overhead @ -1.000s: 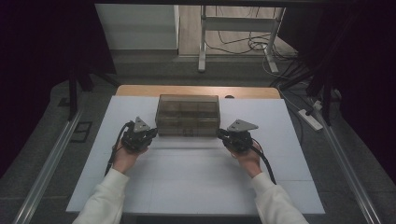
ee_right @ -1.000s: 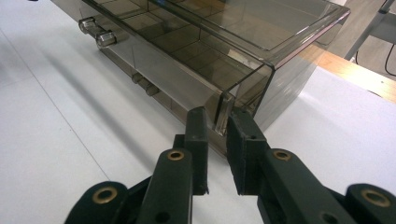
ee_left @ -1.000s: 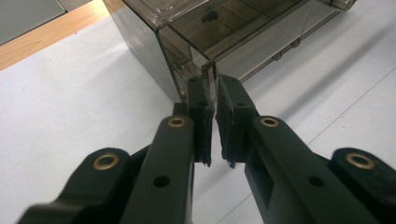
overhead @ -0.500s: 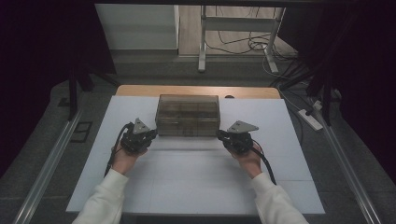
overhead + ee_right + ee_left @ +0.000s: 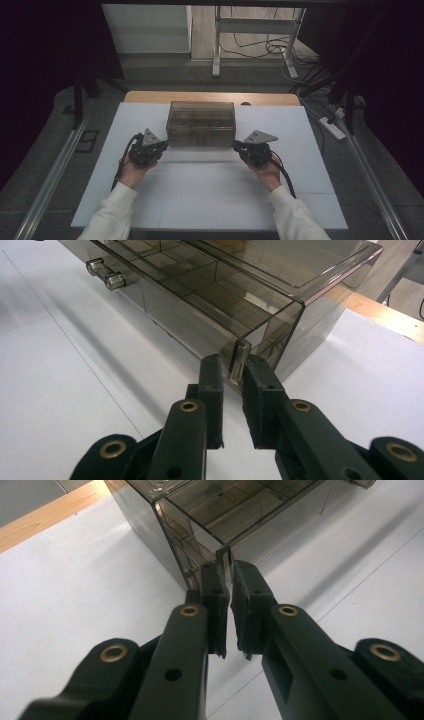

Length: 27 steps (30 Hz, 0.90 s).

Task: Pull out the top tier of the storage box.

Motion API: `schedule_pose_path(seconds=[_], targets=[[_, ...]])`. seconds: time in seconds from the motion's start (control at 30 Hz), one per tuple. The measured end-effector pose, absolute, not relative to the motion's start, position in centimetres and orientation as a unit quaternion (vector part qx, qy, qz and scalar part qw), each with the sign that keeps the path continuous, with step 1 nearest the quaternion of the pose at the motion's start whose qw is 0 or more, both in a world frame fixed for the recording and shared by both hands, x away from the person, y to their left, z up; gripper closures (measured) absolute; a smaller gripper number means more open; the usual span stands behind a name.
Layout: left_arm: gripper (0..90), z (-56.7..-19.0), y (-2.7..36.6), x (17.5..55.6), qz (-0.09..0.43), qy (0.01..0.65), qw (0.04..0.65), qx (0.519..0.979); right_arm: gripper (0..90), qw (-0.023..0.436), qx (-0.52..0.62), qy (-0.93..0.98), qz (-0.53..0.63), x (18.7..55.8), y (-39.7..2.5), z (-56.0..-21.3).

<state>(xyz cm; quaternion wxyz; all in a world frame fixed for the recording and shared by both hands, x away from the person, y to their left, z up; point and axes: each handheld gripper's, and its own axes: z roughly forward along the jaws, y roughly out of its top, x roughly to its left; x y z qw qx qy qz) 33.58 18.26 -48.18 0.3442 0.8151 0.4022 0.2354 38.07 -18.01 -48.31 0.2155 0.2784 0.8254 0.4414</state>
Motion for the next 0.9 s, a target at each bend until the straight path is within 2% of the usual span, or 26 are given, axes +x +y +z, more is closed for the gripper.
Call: schedule_pose_path(seconds=[0.9], targets=[[83.4, -48.23, 18.13, 32.88, 0.235, 0.397, 0.341, 0.819, 78.2, 0.212, 0.277, 0.828, 0.440, 37.67, -18.21, -48.31]])
